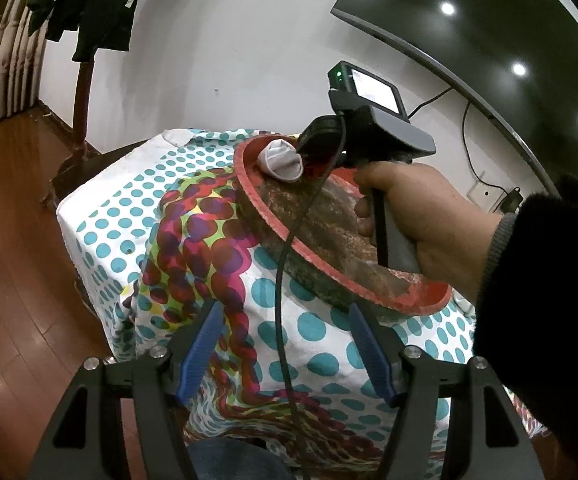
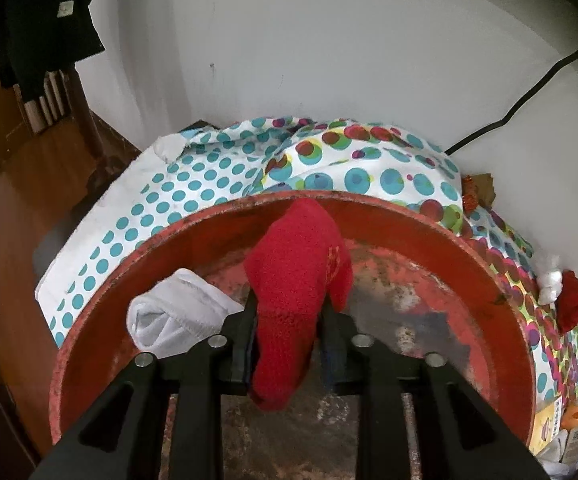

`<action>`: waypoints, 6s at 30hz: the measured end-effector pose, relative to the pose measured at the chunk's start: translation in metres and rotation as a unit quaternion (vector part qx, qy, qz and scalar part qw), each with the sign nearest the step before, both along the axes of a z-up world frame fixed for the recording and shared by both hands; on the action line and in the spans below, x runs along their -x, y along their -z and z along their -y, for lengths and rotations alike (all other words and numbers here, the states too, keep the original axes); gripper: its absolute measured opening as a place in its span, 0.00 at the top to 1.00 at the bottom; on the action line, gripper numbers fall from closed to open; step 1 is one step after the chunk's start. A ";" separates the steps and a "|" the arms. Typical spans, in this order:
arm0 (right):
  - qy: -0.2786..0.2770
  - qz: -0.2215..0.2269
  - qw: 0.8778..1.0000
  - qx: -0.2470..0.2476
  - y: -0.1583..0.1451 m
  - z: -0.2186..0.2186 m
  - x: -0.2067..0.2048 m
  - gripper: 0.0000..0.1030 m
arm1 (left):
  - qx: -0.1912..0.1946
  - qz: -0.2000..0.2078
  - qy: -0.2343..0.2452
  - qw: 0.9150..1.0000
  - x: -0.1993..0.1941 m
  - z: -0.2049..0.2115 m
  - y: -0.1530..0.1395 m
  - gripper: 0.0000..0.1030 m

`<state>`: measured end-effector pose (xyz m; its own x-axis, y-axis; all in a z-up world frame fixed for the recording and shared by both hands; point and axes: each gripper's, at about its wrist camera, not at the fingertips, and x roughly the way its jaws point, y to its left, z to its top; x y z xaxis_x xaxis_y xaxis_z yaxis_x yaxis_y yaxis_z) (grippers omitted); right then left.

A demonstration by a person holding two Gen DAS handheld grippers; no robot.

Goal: Organize objects
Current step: 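Carry the red sock into the red tray and release it, then grasp the white cloth sock near the boxes with the left gripper, then carry the white sock into the red tray and release it, then grasp the light blue sock with the right gripper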

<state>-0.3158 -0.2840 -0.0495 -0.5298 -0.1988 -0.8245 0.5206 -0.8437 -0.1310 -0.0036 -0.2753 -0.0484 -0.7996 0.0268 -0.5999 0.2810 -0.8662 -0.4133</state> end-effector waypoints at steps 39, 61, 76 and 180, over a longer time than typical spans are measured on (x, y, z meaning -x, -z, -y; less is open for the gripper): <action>0.412 -0.133 0.872 0.227 0.005 -0.598 -0.121 0.02 | 0.173 0.017 0.262 0.949 0.157 -0.291 -0.012 0.34; 0.416 -0.097 0.869 0.252 0.015 -0.605 -0.113 0.02 | 0.234 0.063 0.284 0.928 0.206 -0.333 0.005 0.69; 0.416 -0.084 0.868 0.257 0.019 -0.607 -0.112 0.02 | 0.210 0.005 0.287 0.934 0.175 -0.317 -0.068 0.69; 0.205 -0.077 0.971 0.098 -0.009 -0.428 -0.157 0.78 | 0.064 -0.017 0.136 0.988 -0.016 -0.073 -0.006 0.32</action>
